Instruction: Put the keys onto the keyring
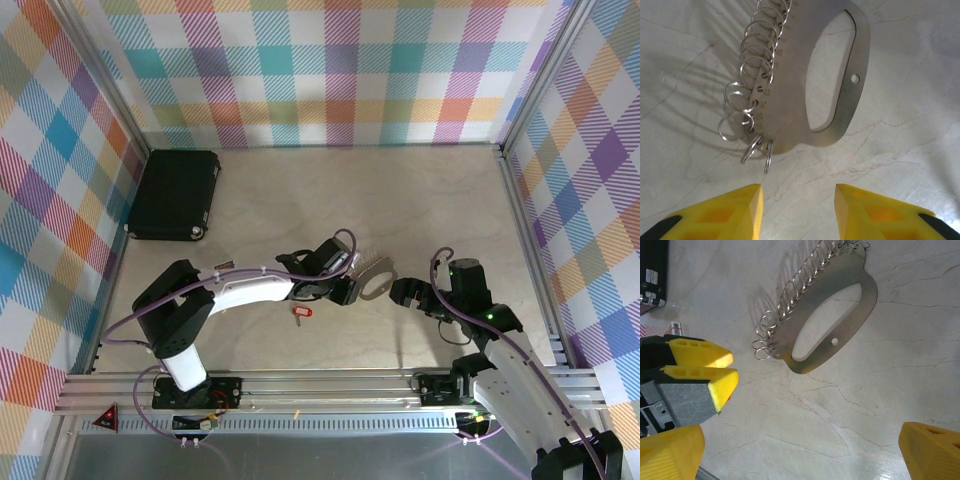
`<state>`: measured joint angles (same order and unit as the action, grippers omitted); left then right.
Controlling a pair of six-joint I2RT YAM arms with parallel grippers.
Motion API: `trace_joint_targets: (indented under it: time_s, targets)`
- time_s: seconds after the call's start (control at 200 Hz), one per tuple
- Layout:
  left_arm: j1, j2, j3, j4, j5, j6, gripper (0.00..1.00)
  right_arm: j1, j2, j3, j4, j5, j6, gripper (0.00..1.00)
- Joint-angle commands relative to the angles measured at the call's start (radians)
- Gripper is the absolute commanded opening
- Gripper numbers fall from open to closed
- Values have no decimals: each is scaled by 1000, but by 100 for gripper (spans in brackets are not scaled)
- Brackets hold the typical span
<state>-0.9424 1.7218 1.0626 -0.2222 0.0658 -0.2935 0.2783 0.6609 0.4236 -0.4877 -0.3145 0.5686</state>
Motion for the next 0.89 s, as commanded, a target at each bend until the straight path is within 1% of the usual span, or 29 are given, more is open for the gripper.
trace_joint_targets:
  time_s: [0.0, 0.025, 0.045, 0.22, 0.565, 0.745, 0.89]
  targets:
    - [-20, 36, 54, -48, -57, 42, 41, 4, -7, -17, 20, 5, -8, 99]
    - [-22, 44, 62, -47, -65, 47, 40, 4, -8, -17, 20, 6, -8, 99]
    - [-24, 48, 68, -82, -73, 49, 40, 4, -9, -19, 20, 6, -8, 99]
    - [-30, 93, 109, -123, -116, 54, 37, 4, -9, -25, 24, 7, -10, 99]
    - [-35, 136, 137, -131, -122, 63, 35, 4, -18, -29, 22, 15, -13, 99]
    - [-38, 149, 147, -135, -119, 67, 30, 3, -26, -29, 14, 23, -16, 99]
    - [-39, 158, 151, -134, -122, 67, 29, 3, -33, -29, 7, 25, -17, 99]
